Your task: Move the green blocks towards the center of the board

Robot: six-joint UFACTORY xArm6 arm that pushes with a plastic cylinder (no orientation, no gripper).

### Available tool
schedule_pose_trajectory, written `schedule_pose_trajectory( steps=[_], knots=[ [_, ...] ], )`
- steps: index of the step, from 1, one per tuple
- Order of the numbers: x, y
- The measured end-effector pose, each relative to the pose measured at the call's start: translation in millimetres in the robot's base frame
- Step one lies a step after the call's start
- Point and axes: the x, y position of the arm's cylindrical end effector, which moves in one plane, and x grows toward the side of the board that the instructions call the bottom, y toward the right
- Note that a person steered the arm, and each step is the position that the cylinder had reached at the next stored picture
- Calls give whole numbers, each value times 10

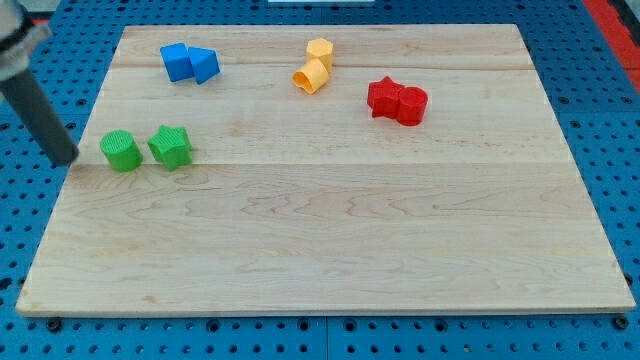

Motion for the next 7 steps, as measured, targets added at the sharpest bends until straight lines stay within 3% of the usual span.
schedule_pose_trajectory(
  steps=[3,4,5,6,7],
  knots=[
    [-87,352],
    [-91,838],
    [-90,625],
    [-68,-12],
    [-357,452]
  ],
)
